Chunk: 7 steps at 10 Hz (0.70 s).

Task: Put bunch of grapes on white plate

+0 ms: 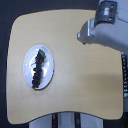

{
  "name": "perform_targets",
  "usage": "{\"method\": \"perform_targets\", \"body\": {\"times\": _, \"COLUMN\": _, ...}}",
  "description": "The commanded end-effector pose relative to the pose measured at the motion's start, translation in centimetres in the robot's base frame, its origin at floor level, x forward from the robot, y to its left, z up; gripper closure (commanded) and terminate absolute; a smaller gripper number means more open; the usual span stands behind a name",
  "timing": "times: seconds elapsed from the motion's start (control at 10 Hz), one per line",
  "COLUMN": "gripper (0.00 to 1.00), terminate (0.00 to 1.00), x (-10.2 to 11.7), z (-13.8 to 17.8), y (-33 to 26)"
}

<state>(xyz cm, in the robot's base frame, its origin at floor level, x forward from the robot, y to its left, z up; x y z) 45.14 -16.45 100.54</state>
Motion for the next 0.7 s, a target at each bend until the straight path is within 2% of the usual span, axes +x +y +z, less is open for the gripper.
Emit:
{"method": "perform_targets", "body": {"times": 0.0, "gripper": 0.00, "terminate": 0.00, "x": 0.5, "z": 1.8, "y": -7.4}}
{"method": "perform_targets", "body": {"times": 0.2, "gripper": 0.00, "terminate": 0.00, "x": 0.8, "z": 2.0, "y": -9.5}}
{"method": "perform_targets", "body": {"times": 0.5, "gripper": 0.00, "terminate": 0.00, "x": -0.1, "z": 1.2, "y": -10.8}}
{"method": "perform_targets", "body": {"times": 0.6, "gripper": 0.00, "terminate": 1.00, "x": -0.2, "z": 0.6, "y": -11.1}}
